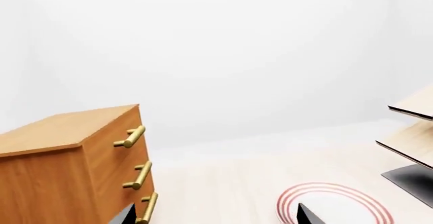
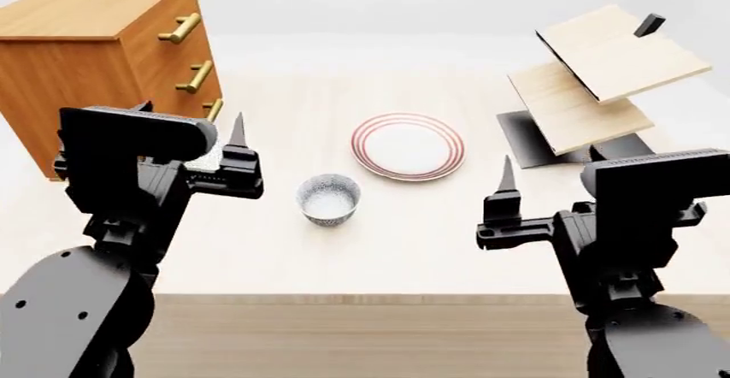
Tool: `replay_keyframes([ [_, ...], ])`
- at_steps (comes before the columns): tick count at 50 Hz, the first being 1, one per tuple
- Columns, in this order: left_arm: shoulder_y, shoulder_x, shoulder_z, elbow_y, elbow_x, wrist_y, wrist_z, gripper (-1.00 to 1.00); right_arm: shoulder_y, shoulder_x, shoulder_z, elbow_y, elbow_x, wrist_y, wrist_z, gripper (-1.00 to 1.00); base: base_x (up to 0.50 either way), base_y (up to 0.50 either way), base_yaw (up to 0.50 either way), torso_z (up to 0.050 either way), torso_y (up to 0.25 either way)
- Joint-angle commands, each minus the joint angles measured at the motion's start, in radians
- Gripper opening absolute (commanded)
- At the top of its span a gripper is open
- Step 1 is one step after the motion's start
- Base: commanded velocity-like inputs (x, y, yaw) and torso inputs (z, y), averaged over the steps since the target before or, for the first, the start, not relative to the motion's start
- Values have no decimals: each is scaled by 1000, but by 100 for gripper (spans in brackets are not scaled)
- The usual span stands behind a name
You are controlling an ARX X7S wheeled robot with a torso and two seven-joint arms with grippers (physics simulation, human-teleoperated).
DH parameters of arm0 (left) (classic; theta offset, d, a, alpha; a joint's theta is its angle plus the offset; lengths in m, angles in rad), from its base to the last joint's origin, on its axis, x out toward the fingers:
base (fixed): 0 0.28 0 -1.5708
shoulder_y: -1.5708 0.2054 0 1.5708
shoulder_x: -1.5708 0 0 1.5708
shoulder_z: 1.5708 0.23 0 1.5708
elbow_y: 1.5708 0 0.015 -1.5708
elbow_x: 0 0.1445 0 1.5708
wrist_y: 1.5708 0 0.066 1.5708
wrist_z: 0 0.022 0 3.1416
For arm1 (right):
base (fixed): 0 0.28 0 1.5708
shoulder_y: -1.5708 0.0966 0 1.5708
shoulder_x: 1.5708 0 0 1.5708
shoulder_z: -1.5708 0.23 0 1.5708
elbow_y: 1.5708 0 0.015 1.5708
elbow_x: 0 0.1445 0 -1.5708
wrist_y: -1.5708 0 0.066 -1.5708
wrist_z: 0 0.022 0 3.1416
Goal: Open the top drawer of the cabinet and put the bowl in it.
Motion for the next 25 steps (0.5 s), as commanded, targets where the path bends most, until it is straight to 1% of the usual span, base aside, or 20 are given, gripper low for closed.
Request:
replay_keyframes([
  [1,-219,-27,-26,2,-53,-214,13,100,223,33,37,-68,47,281,-41,100,0,0,0,0,0],
  [9,-280,-33,-26,-25,-55,-249,7,100,312,49,52,-47,77,334,-54,100,3,0,0,0,0],
  [11,-288,-37,-19,-33,-54,-249,7,100,321,53,64,-51,96,335,-49,100,186,0,0,0,0],
  [17,-311,-42,-8,-51,-55,-248,8,100,339,73,99,-49,198,336,3,100,480,0,0,0,0],
  [25,-330,-45,-2,-55,-58,-254,6,100,366,129,153,-28,466,335,189,100,500,0,0,0,0],
])
